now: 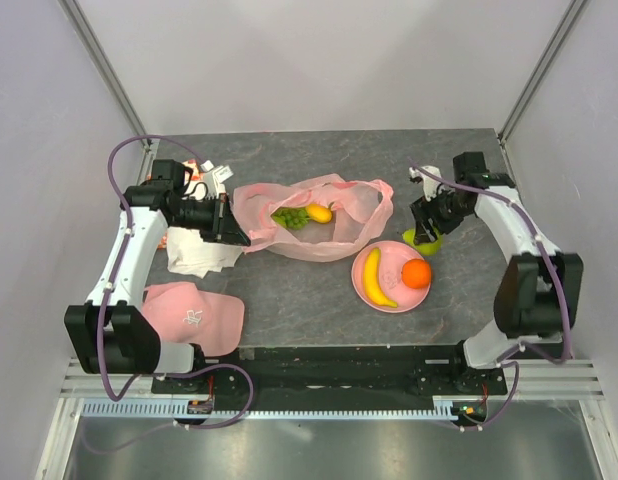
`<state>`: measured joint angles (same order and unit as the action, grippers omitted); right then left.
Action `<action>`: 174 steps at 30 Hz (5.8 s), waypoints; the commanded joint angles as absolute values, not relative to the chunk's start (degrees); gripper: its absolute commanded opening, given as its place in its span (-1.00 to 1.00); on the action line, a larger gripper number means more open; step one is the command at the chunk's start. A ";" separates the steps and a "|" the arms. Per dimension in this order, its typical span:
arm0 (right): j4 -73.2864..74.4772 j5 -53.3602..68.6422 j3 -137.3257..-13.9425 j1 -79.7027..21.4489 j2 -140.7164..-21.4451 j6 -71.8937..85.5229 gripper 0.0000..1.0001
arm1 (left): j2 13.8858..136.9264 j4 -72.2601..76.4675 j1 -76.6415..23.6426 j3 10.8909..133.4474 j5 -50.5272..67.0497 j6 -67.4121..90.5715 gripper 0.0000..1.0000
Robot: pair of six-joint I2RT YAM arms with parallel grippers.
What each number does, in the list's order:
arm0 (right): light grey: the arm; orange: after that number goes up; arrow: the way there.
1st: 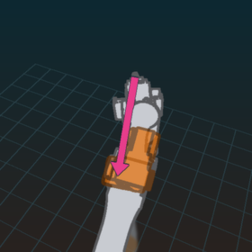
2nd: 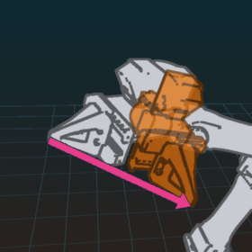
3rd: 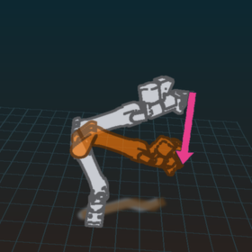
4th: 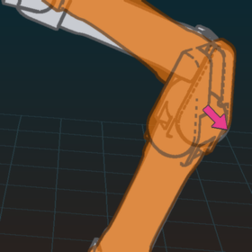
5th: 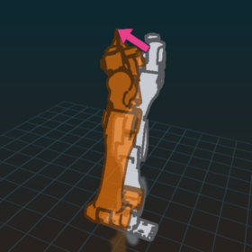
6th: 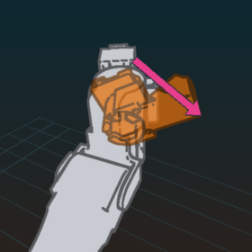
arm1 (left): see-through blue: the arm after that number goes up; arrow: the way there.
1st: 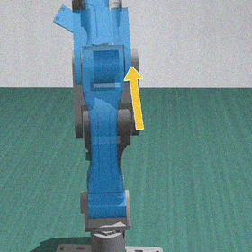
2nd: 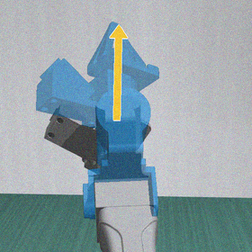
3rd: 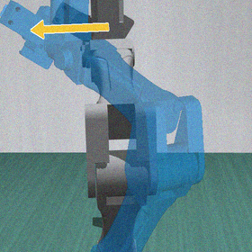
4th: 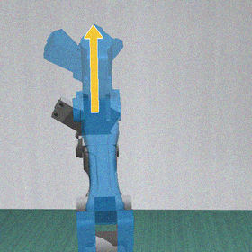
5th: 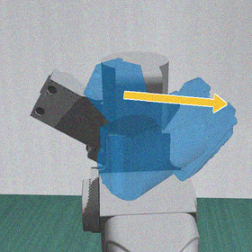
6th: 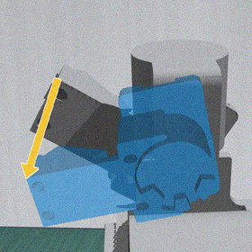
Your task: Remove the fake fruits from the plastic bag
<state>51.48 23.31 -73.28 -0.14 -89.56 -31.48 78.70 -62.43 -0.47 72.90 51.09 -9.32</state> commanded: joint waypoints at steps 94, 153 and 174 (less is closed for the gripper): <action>34.63 13.29 -77.41 -44.39 -94.21 -22.42 0.04 | 73.66 -63.46 -0.53 69.70 47.29 -13.10 -0.94; 24.61 -2.82 -118.57 -51.15 -136.24 6.68 0.19 | 71.72 -88.07 1.93 74.62 34.89 -39.38 -0.97; 36.83 18.10 -95.29 -46.93 -105.22 -11.15 -0.60 | 79.71 -76.82 1.76 79.98 41.39 -32.00 -0.97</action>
<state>34.52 12.95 -102.21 -46.72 -114.10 -4.69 77.93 -77.12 1.65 76.42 37.76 -35.03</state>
